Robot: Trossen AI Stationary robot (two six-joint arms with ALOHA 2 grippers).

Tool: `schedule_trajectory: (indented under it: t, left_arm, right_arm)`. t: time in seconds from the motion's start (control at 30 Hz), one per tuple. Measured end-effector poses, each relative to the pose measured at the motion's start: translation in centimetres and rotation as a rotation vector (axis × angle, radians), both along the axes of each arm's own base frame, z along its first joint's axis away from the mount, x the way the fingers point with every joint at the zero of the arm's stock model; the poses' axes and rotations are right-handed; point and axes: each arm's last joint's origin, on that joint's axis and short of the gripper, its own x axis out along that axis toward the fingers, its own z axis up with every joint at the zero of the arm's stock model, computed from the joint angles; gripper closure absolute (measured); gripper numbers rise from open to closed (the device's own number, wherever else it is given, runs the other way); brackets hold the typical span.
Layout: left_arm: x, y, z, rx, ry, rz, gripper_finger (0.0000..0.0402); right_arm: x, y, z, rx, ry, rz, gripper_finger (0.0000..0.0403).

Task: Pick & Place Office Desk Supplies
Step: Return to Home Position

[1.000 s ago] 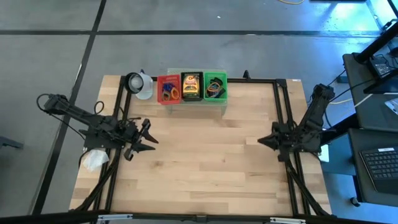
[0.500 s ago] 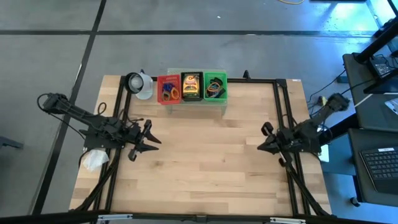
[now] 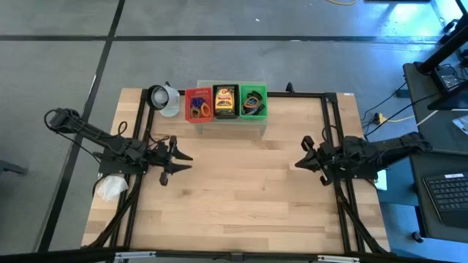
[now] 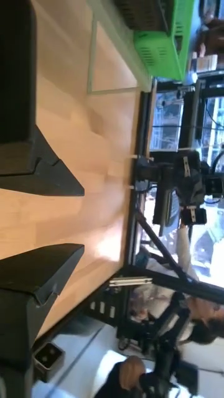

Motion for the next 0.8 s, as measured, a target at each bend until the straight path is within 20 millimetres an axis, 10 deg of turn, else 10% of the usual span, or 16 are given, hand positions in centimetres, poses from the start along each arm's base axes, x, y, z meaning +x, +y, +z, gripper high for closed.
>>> schedule_trajectory:
  t: [0.8]
  left_arm:
    - [-0.7, 0.2, -3.1, 0.014, -0.034, -0.03, 0.0274]
  right_arm:
    - [0.2, -1.4, -0.7, -0.084, 0.004, 0.036, 0.0401]
